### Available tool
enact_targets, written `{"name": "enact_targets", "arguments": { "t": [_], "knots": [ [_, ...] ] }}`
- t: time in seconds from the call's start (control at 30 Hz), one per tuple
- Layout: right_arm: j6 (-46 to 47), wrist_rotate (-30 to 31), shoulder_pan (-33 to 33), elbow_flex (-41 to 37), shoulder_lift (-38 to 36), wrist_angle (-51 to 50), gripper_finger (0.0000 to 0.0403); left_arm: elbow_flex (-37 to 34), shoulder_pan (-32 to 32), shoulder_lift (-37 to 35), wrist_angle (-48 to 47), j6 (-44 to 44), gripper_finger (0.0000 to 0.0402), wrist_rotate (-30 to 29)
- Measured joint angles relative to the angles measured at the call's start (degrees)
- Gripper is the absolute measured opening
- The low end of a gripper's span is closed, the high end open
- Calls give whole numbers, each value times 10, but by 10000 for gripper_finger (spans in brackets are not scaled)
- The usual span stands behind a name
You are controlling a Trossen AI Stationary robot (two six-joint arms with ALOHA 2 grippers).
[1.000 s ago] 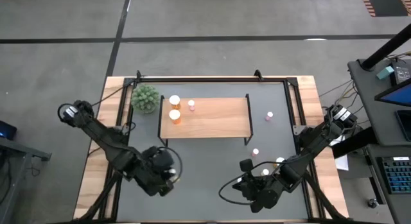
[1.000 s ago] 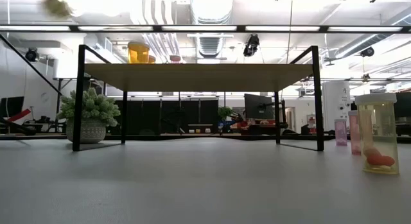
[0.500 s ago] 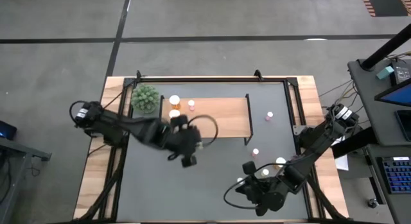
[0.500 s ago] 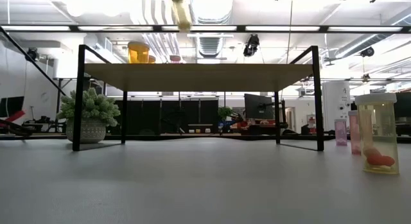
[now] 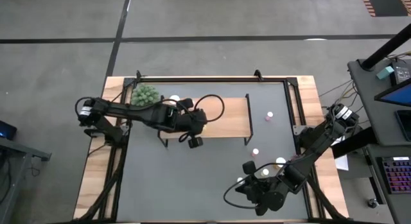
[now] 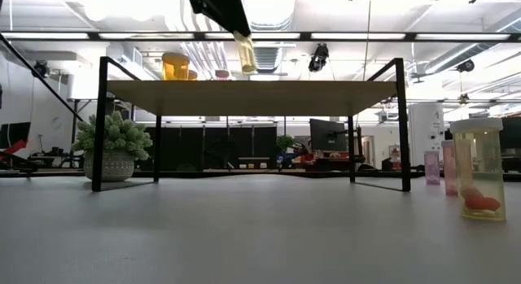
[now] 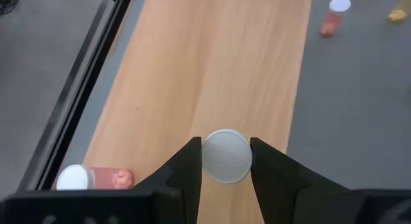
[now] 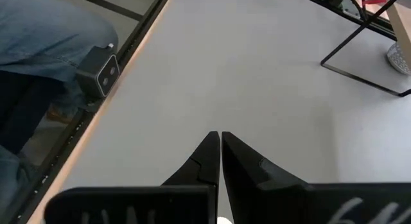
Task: Pick and place medicine bottles onto shelf by color
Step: Put the top yellow pill bottle on the shelf
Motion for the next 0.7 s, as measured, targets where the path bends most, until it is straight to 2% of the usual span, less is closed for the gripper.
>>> {"name": "enact_targets", "arguments": {
  "t": [0.43, 0.7],
  "knots": [
    [0, 0, 0, 0, 0, 1, 9, -37, 0, 0, 56, 41, 96, 0],
    [0, 0, 0, 0, 0, 2, 9, -46, 0, 0, 53, 37, 96, 0]
  ]
}}
